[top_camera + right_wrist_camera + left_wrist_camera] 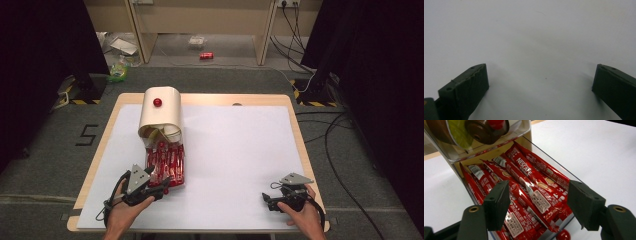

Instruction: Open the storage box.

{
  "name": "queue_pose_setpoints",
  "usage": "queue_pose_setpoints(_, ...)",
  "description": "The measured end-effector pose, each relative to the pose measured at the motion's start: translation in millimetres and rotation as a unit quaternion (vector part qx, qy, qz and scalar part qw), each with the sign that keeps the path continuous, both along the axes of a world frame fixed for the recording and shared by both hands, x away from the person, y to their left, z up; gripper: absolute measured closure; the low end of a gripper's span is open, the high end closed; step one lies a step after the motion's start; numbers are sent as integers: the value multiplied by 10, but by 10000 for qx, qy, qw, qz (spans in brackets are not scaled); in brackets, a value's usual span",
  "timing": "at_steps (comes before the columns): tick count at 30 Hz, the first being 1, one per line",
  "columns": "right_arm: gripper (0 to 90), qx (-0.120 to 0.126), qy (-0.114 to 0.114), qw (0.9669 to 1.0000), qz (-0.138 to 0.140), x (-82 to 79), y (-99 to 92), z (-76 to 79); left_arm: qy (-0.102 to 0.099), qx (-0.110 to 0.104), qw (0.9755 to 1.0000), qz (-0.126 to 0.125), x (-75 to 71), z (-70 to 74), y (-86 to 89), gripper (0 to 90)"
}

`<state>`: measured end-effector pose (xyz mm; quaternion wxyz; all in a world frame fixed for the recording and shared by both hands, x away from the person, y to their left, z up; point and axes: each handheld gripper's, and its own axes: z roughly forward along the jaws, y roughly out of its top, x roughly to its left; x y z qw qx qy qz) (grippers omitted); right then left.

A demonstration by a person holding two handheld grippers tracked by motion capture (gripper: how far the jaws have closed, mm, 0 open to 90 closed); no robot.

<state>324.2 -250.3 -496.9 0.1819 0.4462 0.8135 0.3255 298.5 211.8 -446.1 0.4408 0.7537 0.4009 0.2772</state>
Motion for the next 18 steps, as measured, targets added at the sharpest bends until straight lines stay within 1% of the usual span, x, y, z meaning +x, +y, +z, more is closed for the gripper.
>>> queue_pose_setpoints(2, 9, 0, 0, 10000, 0, 0, 0, 0, -17, 39, 10000, 35, 36, 0, 9, 357)
queue_pose_setpoints(3, 9, -1, 4, 10000, 3, 0, -1, 1, -11, 2, 10000, 65, 62, -2, 12, 361)
queue_pose_setpoints(6, 9, -1, 4, 10000, 2, 0, -1, 1, -21, -10, 10000, 85, 100, 6, 25, 381)
queue_pose_setpoints(8, 9, 1, 0, 10000, 0, 0, 0, 0, -25, -11, 10000, 93, 110, 6, 27, 406)
queue_pose_setpoints(14, 9, 0, 1, 10000, 0, 0, 0, 0, -24, -3, 9999, 115, 133, 25, 27, 418)
queue_pose_setpoints(18, 9, -1, -1, 10000, 0, 0, 0, 0, 12, -6, 9999, 129, 180, 36, 13, 430)
